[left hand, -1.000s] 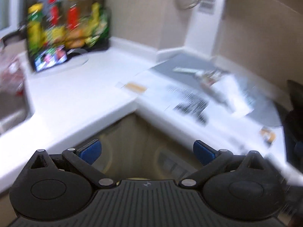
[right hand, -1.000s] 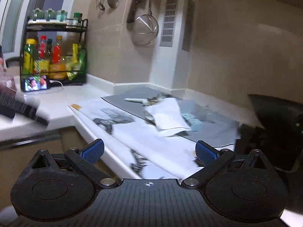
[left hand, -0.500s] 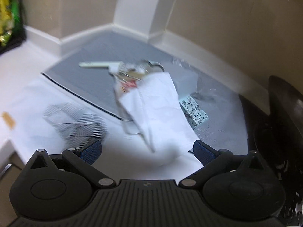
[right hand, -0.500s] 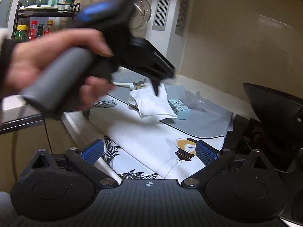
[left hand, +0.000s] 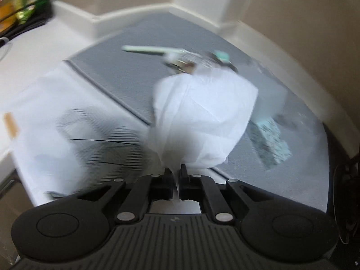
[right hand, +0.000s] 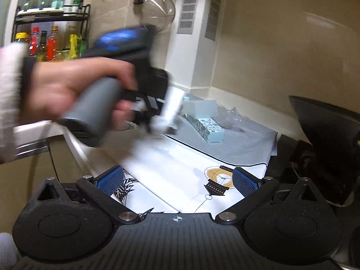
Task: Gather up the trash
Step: 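Grasp the white tissue with the left gripper, then grasp the teal toothpaste box with right gripper while left gripper holds tissue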
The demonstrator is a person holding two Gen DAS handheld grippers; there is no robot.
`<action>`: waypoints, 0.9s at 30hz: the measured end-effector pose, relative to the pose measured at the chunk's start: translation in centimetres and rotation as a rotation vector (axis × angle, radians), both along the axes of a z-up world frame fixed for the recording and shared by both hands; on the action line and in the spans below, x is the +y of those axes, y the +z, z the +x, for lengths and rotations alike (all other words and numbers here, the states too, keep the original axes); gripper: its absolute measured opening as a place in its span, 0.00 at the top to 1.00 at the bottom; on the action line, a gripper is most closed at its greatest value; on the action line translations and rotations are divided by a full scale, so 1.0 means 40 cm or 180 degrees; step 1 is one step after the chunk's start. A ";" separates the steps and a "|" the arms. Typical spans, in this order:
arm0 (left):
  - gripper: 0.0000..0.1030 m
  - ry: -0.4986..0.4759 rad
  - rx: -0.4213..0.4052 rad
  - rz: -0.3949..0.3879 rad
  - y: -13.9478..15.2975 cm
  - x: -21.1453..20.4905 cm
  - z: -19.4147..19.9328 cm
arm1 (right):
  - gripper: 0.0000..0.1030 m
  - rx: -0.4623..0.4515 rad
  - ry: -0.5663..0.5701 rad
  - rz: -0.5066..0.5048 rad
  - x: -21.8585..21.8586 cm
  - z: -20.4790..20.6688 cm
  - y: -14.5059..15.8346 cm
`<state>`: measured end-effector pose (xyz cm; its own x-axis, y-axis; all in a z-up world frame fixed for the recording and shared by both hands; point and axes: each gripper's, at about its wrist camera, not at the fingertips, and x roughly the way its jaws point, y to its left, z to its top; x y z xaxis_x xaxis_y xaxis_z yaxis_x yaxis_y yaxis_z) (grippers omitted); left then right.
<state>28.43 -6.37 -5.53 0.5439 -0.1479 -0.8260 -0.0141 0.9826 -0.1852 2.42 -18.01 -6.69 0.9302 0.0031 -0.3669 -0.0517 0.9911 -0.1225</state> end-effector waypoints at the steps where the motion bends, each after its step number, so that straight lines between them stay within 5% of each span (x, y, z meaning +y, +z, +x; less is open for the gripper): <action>1: 0.96 0.0029 -0.0029 0.0002 0.005 0.029 -0.012 | 0.00 0.0012 -0.0013 0.0040 -0.001 0.007 0.001; 15: 0.96 0.0146 -0.0368 -0.0134 0.083 0.378 -0.211 | 0.00 0.0202 -0.0505 0.0732 -0.035 0.290 0.026; 21: 0.96 0.0065 -0.0475 -0.0182 0.083 0.428 -0.297 | 0.00 0.0195 -0.0824 0.0513 -0.054 0.430 0.014; 27: 0.96 0.0037 -0.0525 -0.0243 0.083 0.466 -0.371 | 0.00 0.0506 -0.0882 0.0384 -0.076 0.577 -0.023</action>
<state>13.58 12.25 -2.22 0.6732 -0.1996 -0.7120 0.0114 0.9656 -0.2599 25.51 -21.05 -7.61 0.8329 -0.1895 -0.5199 0.2127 0.9770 -0.0154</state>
